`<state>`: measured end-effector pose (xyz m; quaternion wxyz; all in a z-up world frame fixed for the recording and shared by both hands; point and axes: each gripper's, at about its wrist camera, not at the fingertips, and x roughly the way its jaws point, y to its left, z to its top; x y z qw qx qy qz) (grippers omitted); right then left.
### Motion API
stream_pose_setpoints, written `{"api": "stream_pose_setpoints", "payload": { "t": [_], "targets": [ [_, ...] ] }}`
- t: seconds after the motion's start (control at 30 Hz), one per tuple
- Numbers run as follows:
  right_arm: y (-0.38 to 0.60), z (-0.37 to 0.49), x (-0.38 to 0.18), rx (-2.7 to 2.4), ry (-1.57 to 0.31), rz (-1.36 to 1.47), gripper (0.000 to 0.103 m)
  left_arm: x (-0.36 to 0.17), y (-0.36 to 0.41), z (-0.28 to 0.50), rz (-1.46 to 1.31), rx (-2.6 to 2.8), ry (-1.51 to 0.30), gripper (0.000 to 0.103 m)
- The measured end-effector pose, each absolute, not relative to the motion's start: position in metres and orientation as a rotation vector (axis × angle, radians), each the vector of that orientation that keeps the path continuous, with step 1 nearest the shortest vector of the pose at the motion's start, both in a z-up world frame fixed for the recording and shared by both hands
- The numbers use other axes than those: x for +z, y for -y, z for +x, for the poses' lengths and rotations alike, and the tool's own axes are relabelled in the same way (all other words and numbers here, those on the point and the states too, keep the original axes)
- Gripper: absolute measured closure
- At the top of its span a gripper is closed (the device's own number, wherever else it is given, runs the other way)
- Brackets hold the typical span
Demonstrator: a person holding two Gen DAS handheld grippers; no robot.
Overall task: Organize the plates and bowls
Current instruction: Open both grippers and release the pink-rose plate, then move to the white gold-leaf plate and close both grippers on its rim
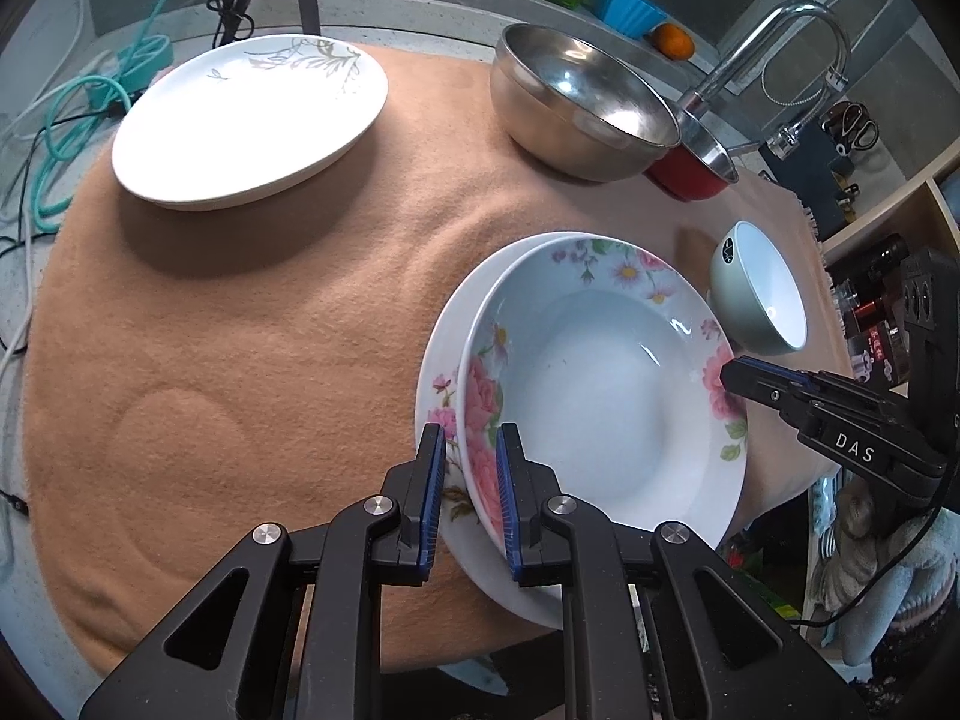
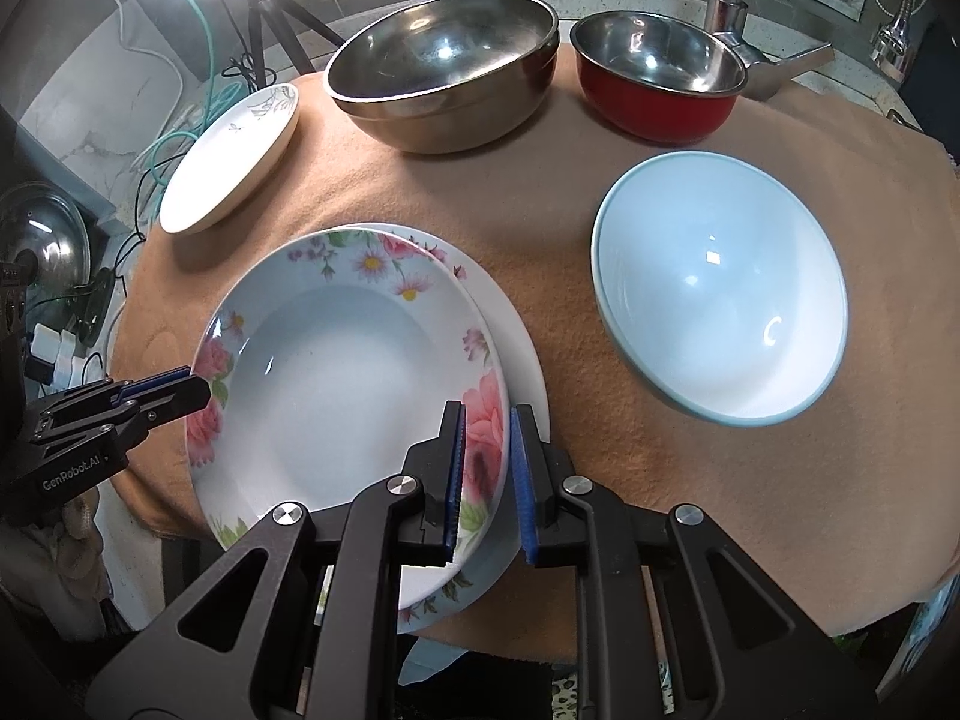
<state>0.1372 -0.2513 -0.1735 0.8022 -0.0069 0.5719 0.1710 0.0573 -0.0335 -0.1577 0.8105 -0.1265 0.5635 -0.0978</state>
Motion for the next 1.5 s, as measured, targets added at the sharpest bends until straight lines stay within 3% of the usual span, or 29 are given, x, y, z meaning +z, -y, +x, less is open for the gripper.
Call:
{"api": "stream_pose_setpoints", "payload": {
  "t": [0.73,1.13,1.5],
  "targets": [
    [0.178,0.179,-0.132,0.509,-1.119,0.126,0.087,-0.130,-0.077,0.083,-0.359,-0.070,-1.083,0.089],
    [0.108,0.229,-0.141,0.538,-1.143,0.133,0.087,-0.140,-0.153,0.140,-0.413,0.034,-1.041,0.089],
    [0.071,0.272,-0.167,0.493,-1.178,0.109,0.087,-0.160,-0.172,0.179,-0.438,0.049,-1.060,0.089]
  ]
}}
